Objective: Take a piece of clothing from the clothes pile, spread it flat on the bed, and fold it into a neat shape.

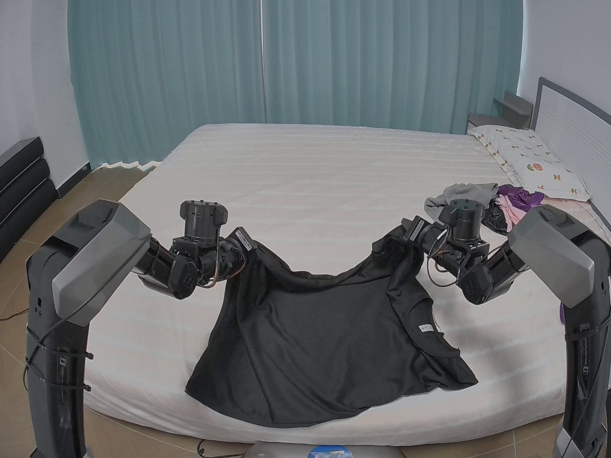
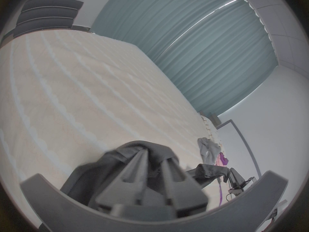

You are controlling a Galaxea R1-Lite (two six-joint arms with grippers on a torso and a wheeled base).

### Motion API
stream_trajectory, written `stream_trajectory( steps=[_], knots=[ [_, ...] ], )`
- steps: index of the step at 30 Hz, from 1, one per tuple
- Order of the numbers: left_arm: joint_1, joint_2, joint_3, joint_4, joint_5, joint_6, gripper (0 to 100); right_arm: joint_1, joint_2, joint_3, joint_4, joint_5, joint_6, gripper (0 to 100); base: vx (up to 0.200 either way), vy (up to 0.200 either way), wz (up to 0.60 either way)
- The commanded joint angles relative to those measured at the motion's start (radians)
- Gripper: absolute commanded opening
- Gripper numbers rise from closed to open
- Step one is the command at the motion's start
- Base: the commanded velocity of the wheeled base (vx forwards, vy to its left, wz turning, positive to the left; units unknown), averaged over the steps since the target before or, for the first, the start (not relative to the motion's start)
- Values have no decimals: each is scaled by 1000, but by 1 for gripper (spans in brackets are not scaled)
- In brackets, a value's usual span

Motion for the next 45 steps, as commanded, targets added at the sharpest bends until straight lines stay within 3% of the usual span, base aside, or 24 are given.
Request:
stream_trajectory(
  steps=[1,10,17,23,27,32,37,45],
  knots=[
    [-8,74,-7,-2,20,0,100,2,84,7,7,-1,-2,100,0,0,0],
    [17,44,25,116,35,-19,100,-52,30,42,101,5,21,100,0,0,0],
    [92,-52,47,130,29,-163,100,-120,-57,36,105,17,127,100,0,0,0],
    [126,-118,140,118,-16,-181,100,-129,-50,73,113,39,146,100,0,0,0],
    [127,-199,275,113,-46,-235,100,-113,-25,108,148,113,150,100,0,0,0],
    [124,-252,433,23,-103,-281,100,-84,30,82,216,114,150,100,0,0,0],
    [134,-267,568,-192,-105,-321,100,-67,102,13,251,116,149,100,0,0,0],
    [127,-298,625,-221,-106,-322,100,-66,183,-157,369,116,155,100,0,0,0]
  ],
)
